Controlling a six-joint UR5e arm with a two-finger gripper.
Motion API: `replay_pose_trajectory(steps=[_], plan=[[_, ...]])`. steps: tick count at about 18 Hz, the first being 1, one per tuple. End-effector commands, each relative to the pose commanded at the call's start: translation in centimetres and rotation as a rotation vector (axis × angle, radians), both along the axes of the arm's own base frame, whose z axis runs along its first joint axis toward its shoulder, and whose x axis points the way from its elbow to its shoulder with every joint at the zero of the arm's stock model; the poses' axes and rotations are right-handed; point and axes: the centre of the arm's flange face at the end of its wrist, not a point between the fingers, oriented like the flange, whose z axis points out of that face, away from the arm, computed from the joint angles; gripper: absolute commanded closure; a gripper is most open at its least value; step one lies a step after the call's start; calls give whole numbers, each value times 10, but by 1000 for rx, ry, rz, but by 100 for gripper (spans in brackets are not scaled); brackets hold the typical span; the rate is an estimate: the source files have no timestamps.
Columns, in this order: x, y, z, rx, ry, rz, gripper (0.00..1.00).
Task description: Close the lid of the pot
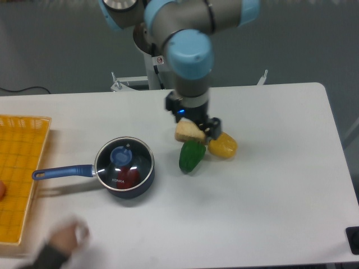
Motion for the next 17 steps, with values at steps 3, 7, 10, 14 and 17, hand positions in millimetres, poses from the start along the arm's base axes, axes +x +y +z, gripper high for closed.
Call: replay_pose_trajectory(steps=[3,7,10,14,17], plan=[[-38,-23,1,-7,2,-124,0],[-69,-42,-12,-14,-10,-198,0],[-83,-40,-25,-13,-2,-210,0],[-94,-34,-42,-9,4,-210,0],[-97,-34,-44,-3,13,-209,0]])
